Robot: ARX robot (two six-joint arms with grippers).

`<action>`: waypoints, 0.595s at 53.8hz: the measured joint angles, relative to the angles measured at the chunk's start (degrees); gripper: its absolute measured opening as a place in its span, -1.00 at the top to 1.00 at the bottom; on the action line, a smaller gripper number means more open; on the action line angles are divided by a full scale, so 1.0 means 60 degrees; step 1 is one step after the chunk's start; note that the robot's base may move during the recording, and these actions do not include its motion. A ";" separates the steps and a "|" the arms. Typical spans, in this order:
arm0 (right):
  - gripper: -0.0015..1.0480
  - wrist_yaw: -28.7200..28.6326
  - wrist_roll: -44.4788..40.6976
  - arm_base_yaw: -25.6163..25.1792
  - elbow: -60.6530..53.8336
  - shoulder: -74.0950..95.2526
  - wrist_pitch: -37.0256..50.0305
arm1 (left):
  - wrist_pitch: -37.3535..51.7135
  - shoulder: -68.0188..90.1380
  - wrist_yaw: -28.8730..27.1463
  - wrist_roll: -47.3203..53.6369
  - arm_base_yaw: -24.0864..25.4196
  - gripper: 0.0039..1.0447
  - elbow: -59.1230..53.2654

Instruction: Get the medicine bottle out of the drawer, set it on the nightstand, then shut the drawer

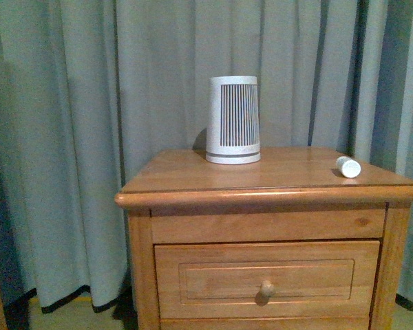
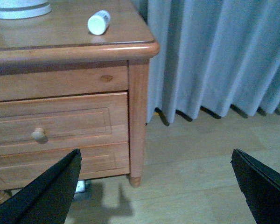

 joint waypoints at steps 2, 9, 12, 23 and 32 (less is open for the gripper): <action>-0.87 0.0157 -0.0015 0.0036 -0.0204 -0.0754 -0.0393 | 0.0000 0.0000 0.0000 0.0000 0.0000 -0.87 0.0000; -0.87 0.1056 -0.0029 0.0528 -0.0907 -0.3661 -0.2131 | 0.0000 0.0000 0.0000 0.0000 0.0000 -0.87 0.0000; -0.87 0.1650 -0.0109 0.0962 -0.1228 -0.4761 -0.2707 | 0.0000 0.0000 0.0004 0.0000 0.0000 -0.87 0.0000; -0.87 0.2524 -0.0244 0.2069 -0.1887 -0.6790 -0.3668 | 0.0000 0.0000 0.0004 0.0000 0.0000 -0.87 0.0000; -0.64 0.0127 -0.0313 0.1260 -0.1942 -0.7213 -0.3956 | 0.0000 0.0000 0.0004 0.0000 0.0000 -0.87 0.0000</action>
